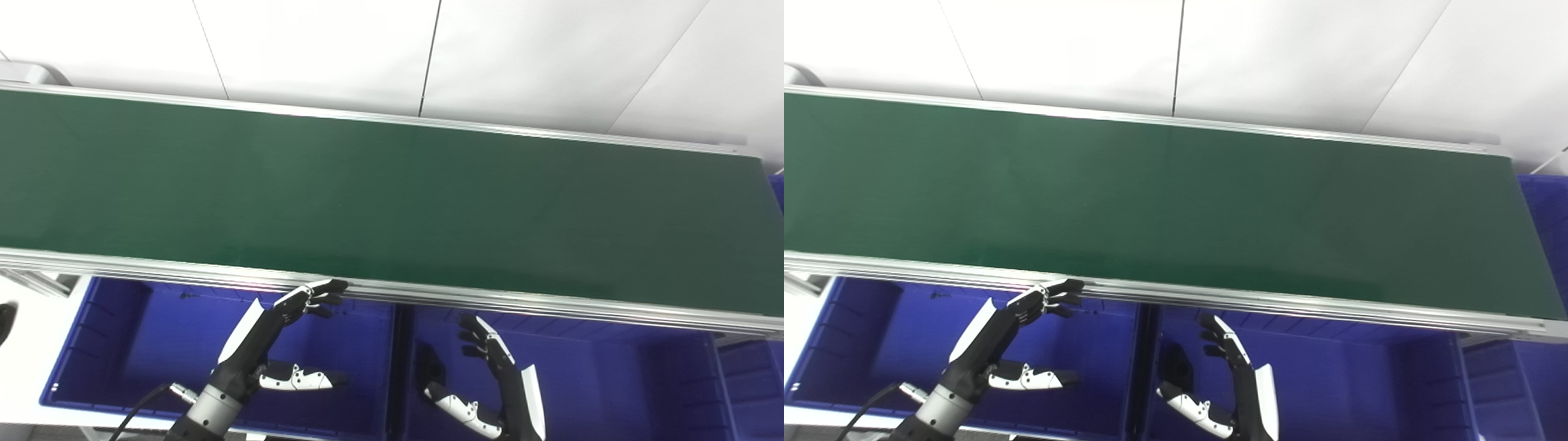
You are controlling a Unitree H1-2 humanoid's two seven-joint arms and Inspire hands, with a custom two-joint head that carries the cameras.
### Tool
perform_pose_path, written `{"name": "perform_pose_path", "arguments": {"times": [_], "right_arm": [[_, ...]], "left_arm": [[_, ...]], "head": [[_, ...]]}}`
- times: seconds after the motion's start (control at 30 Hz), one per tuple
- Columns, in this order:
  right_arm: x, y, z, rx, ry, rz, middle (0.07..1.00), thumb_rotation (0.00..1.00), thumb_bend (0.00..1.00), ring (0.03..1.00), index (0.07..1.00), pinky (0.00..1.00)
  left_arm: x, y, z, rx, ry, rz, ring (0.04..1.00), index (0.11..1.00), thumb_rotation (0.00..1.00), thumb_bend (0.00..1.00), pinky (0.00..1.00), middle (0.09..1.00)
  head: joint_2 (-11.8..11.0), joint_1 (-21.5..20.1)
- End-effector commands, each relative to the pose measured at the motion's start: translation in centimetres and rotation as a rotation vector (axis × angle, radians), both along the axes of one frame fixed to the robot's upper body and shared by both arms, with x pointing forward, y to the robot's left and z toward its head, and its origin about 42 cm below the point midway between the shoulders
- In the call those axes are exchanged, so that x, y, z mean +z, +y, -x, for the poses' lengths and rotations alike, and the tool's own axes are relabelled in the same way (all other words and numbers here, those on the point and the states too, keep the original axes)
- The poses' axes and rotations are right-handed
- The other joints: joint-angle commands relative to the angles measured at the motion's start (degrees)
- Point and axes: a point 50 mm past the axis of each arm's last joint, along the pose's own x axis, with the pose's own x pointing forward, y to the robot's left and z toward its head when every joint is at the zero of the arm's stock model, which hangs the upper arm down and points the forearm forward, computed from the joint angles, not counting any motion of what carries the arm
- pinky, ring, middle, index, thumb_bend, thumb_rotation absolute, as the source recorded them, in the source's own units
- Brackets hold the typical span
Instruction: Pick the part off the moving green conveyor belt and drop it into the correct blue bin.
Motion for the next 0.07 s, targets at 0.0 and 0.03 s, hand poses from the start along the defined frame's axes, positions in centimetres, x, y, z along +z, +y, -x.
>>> {"name": "perform_pose_path", "arguments": {"times": [0.0,0.03], "right_arm": [[0.74,0.13,-0.28,-0.004,-0.063,-0.037,0.842,0.50,0.83,0.803,0.842,0.71],[0.80,0.12,-0.33,-0.003,-0.064,-0.038,0.843,0.50,0.82,0.806,0.844,0.71]], "left_arm": [[0.37,-0.12,0.04,-0.028,-0.012,0.016,0.771,0.807,0.24,0.60,0.69,0.827],[0.30,-0.13,0.09,-0.031,-0.007,0.019,0.773,0.807,0.24,0.60,0.69,0.827]], "head": [[0.05,0.15],[0.05,0.15]]}}
